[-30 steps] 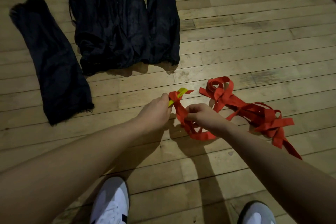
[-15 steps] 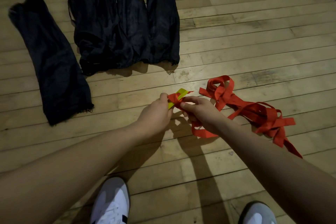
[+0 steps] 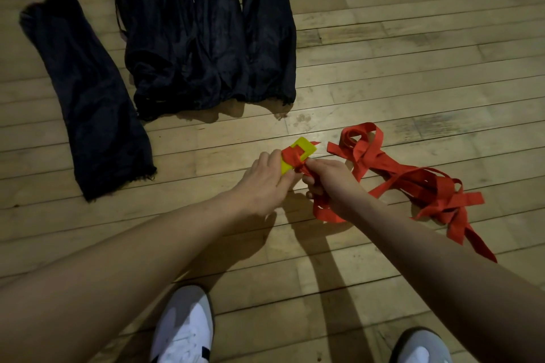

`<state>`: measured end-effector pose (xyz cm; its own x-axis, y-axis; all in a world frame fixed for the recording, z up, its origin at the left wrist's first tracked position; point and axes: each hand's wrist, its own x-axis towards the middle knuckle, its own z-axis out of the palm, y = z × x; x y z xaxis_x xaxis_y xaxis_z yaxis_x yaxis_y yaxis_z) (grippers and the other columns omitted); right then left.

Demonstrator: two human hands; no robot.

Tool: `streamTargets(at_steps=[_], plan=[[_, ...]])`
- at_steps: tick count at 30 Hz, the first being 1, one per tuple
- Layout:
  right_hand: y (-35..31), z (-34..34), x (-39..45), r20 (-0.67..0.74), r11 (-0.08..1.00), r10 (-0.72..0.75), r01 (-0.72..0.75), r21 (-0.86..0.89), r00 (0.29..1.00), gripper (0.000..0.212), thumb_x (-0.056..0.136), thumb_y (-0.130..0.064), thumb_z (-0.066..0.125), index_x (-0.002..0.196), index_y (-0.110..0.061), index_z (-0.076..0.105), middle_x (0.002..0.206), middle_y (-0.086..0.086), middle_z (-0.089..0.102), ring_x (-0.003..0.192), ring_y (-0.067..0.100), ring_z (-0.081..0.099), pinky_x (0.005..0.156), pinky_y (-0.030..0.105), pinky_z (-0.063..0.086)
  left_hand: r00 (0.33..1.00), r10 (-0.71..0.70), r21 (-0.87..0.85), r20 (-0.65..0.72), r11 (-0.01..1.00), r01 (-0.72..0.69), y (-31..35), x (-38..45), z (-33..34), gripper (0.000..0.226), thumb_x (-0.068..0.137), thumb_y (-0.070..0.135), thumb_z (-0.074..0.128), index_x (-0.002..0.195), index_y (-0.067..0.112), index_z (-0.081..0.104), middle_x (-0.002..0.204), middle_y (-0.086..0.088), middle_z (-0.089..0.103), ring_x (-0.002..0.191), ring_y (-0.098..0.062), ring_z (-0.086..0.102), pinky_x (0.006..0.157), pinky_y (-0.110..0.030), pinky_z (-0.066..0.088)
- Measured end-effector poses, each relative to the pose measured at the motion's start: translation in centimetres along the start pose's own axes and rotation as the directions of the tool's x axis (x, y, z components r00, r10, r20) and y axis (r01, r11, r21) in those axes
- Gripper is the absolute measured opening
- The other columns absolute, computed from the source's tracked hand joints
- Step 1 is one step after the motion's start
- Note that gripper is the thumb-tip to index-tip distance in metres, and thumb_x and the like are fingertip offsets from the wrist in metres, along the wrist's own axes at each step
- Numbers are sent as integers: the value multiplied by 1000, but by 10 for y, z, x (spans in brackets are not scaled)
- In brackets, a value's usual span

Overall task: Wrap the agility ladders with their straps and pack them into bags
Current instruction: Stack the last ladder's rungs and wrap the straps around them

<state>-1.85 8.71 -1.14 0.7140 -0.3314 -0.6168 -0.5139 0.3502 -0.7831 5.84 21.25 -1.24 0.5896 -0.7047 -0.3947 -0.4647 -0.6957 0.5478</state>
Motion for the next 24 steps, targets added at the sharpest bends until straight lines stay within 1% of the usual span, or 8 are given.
streamTargets(at_steps=[4,6,8,10,14,16,20,24], plan=[[-1,-5,-3,61,1000,5,-4,-22,998,25,97,-13,46,74,-9,55,58,1,48,46,11,38,50,25,30,998,-45,-23,-43,999,44,-3,2,0,45,100,34,43,137,12,32,129,-9,39,119,-25,42,100,-36,35],[3,-9,-4,65,994,-23,30,-109,998,27,97,-19,53,71,-10,54,60,2,49,48,11,40,51,26,26,994,-27,-40,-109,999,23,-4,2,-2,35,93,36,58,118,16,43,113,-2,46,103,-21,49,84,-33,41],[5,-13,-5,72,986,-61,72,-151,996,28,96,-22,57,71,-10,54,61,3,49,48,11,41,51,26,29,987,12,-20,-161,1000,-15,-5,1,-7,34,84,37,69,94,18,42,88,6,46,81,-17,48,65,-31,37],[5,-15,-5,83,986,-87,98,-137,993,24,95,-20,58,74,-9,55,62,3,53,50,10,44,51,23,35,988,13,-38,-157,999,-19,-5,1,-11,36,82,36,71,86,17,41,79,7,43,73,-15,44,59,-31,33],[6,-15,-6,118,981,-66,85,-172,991,19,96,-15,57,79,-7,59,66,4,59,51,10,51,50,18,41,998,-54,-47,39,997,56,-6,5,-8,29,91,39,60,97,17,42,96,-2,54,86,-17,54,68,-32,42],[6,-15,-8,139,982,-25,50,-181,990,13,96,-9,55,86,-3,60,70,8,62,53,11,56,51,17,45,986,-143,-89,90,984,151,-2,5,-3,27,96,36,54,105,17,38,93,-5,61,80,-18,61,68,-36,51],[-3,-16,-6,151,938,43,12,-346,988,9,95,-6,55,89,-1,59,71,12,64,55,12,60,53,18,48,975,-220,-78,-22,973,217,6,5,4,21,100,25,47,114,15,36,83,-1,56,70,-14,59,56,-29,49],[-5,-15,-1,127,904,98,-35,-425,987,10,94,-8,58,101,-3,63,74,10,65,58,16,63,55,23,49,936,-347,-190,-52,924,332,4,13,0,35,98,29,47,126,11,36,84,-2,56,69,-15,57,51,-26,42]])
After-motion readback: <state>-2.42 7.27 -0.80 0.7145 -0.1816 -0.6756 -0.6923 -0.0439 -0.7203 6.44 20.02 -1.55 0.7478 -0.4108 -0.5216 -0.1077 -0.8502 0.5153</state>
